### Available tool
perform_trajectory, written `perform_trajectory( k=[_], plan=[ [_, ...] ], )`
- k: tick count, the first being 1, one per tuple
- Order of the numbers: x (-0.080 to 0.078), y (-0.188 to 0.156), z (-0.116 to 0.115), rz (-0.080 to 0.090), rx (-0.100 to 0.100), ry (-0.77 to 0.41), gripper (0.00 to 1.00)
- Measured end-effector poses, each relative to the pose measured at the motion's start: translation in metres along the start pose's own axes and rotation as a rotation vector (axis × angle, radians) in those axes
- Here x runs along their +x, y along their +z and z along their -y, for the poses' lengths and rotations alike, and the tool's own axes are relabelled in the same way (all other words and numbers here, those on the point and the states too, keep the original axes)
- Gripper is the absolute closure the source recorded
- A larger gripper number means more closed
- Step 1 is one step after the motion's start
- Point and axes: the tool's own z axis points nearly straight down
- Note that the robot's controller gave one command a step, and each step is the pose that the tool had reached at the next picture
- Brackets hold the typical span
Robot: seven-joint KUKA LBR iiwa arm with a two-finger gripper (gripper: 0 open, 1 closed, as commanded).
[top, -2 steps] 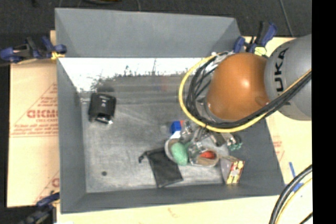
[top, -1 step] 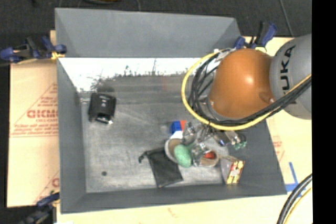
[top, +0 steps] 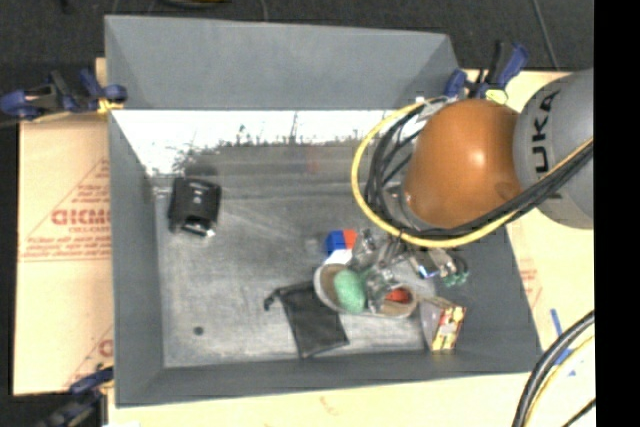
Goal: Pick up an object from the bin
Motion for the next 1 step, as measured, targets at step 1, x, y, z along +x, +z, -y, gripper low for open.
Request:
perform_trajectory(
  k=[1],
  plan=[
    [-0.0044, -0.0055, 0.0172, -0.029, -0.010, 0.078, 1.00]
  ],
)
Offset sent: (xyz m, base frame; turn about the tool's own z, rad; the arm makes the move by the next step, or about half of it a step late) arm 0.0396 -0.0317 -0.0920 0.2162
